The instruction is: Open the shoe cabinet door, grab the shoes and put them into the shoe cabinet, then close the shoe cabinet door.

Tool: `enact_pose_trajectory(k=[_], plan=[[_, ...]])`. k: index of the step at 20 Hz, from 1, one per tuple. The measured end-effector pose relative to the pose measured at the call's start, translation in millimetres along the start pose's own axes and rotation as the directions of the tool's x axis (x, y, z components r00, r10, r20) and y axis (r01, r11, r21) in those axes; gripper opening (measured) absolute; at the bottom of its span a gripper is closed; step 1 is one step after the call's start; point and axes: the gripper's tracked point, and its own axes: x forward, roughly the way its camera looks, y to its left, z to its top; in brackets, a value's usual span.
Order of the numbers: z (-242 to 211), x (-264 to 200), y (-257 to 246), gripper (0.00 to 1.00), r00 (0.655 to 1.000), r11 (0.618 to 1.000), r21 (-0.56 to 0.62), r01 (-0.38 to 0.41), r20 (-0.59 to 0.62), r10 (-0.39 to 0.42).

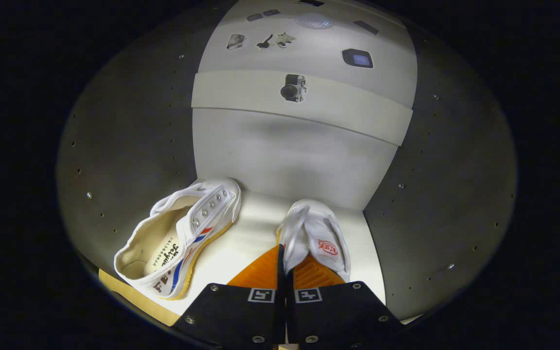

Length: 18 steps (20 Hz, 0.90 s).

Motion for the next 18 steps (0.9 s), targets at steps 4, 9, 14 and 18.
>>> enact_pose_trajectory(k=[4, 9, 14, 18], plan=[[-2, 0, 4, 0.09, 1.0, 1.0, 0.016, 0.019, 0.006, -0.019], [-1, -24, 7, 0.18, 0.999, 0.998, 0.052, 0.03, 0.025, -0.031], [0, -66, 8, 0.2, 0.997, 0.996, 0.078, 0.05, 0.057, -0.054], [5, -122, 15, 0.21, 0.99, 0.994, 0.091, 0.059, 0.12, -0.07]])
